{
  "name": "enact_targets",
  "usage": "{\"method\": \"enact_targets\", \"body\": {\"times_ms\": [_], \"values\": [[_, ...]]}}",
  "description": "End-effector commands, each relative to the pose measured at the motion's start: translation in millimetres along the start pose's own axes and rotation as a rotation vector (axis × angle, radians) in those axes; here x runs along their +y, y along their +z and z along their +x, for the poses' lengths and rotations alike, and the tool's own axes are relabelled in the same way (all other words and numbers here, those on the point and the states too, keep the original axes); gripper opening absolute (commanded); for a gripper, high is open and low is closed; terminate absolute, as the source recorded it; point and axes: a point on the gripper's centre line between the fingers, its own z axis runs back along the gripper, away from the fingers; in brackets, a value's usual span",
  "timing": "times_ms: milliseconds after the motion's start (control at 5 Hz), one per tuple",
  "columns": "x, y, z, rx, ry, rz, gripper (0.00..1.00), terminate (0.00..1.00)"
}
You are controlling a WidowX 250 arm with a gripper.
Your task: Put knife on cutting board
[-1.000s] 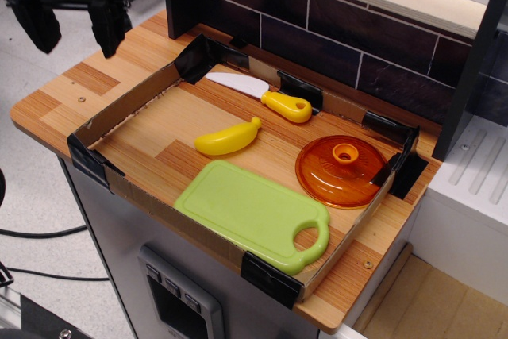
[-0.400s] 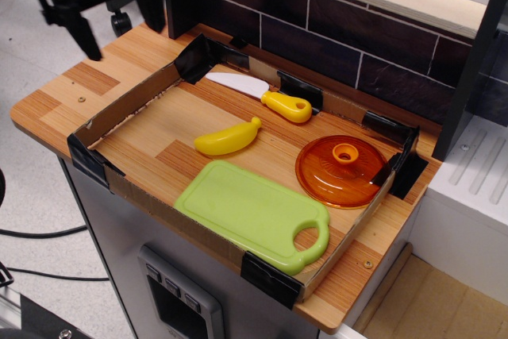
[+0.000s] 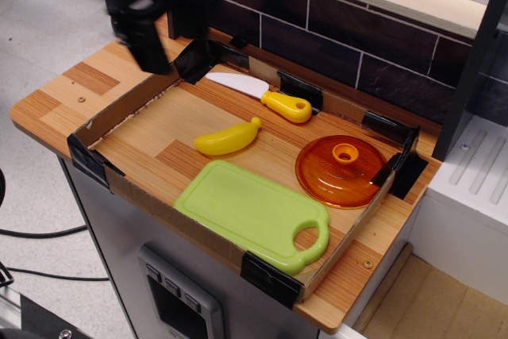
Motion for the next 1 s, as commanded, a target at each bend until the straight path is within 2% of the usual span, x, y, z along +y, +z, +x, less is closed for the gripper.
{"method": "enact_targets", "body": {"times_ms": [0,200,400,800], "values": [[-46,-8,-18,0.019,0.118,-0.026,1.0,0.0],[-60,-22,-28,0.054,-0.02,-0.076,1.0,0.0],[-69,-35,-35,0.029,-0.091,-0.147,1.0,0.0],[-76,-54,-52,0.022,-0.098,-0.138,1.0,0.0]]}}
